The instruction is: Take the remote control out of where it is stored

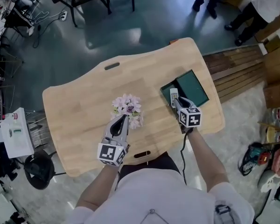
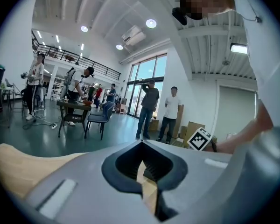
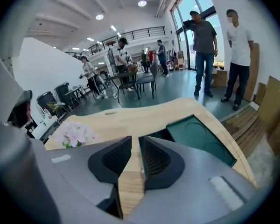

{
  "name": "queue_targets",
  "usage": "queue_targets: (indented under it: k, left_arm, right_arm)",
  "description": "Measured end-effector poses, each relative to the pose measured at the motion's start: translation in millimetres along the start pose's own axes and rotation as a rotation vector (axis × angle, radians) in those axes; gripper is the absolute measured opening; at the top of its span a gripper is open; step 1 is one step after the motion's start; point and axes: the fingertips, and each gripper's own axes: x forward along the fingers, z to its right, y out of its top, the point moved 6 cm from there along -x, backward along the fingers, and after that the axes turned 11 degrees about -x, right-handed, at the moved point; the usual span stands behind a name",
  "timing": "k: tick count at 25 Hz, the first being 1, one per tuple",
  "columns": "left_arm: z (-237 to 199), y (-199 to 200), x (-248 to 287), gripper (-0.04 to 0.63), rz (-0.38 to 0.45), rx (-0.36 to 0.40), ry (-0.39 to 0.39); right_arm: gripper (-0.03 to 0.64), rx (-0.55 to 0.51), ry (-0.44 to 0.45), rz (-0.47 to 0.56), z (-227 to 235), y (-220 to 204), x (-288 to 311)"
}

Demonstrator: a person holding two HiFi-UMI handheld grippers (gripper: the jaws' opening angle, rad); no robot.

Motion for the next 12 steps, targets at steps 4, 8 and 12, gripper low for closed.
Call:
queue_targets:
  k: [4, 8, 12]
  left_arm:
    - [-20, -16, 4, 0.0, -0.008, -0.036, 0.026]
    - [-35, -27, 2, 0.0, -0.035, -0.072, 0.073]
    - [-53, -39, 3, 0.0, -0.052, -0.096, 0.115]
  right_arm:
    - [0.155, -0.001, 0.002, -0.169, 25, -36, 64]
    - [0.227, 0.001, -0.031, -0.326, 41, -63, 106]
    - [0.279, -0.026, -0.096, -0.442, 53, -73, 132]
